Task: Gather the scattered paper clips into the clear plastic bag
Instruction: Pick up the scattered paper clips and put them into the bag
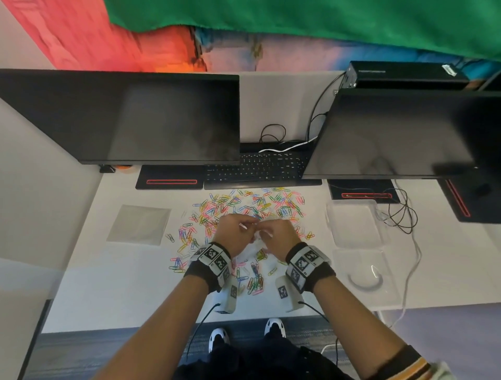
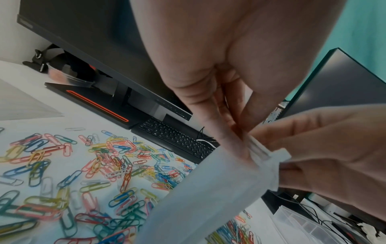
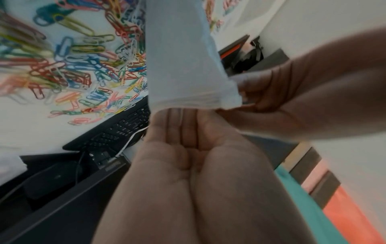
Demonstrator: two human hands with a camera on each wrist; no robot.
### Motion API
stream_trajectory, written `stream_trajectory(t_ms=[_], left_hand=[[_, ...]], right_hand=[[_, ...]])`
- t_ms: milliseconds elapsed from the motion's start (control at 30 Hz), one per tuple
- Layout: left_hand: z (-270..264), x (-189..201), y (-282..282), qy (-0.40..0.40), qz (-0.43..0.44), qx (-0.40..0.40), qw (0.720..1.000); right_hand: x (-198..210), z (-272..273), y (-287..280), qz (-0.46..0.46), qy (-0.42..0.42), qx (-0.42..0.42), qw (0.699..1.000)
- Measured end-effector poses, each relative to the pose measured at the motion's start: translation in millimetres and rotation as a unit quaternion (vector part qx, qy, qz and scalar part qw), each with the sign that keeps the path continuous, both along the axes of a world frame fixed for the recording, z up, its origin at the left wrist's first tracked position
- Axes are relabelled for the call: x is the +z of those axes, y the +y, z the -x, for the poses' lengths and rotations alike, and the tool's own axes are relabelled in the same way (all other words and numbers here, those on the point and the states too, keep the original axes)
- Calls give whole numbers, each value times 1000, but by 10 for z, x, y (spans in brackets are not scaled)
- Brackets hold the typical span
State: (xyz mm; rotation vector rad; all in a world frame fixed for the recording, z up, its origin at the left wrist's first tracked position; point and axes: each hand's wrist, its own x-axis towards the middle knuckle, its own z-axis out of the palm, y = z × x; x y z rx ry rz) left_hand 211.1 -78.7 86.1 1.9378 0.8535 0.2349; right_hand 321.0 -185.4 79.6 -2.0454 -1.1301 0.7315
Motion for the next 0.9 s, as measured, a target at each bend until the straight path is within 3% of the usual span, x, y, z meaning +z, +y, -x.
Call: stream_trajectory(t_ms=[67,133,200,267,300,400,600,800,900], left_hand=[[6,12,24,2,0,11,1000],[28,10,51,8,9,18,1000],[69,24,78,12,17,23,1000],[95,19,92,6,24,30,999],[103,17,102,5,25,34,999],[112,26,125,10,30,48,998],[140,23,126,15,45,54,997],[145,9,64,24,29,46,998],[146,-2,41,20,22,43,999]], right_hand=[[-12,-140,-95,-88,146,-100,980],[-132,-334,-268,-98,239,-220,941],[-378,-534,-472,20,147,-279,949],[-665,-631,-644,179,33,-212,960],[-776,-626,-686,212,7,-156,965],[-998,-525,-707,225,-43,-16,973],[-1104,-241,-571,207,-268,63,939],[-1105,-195,-439,201,-289,101,931],[-1116,-283,-427,190,-251,70,947]])
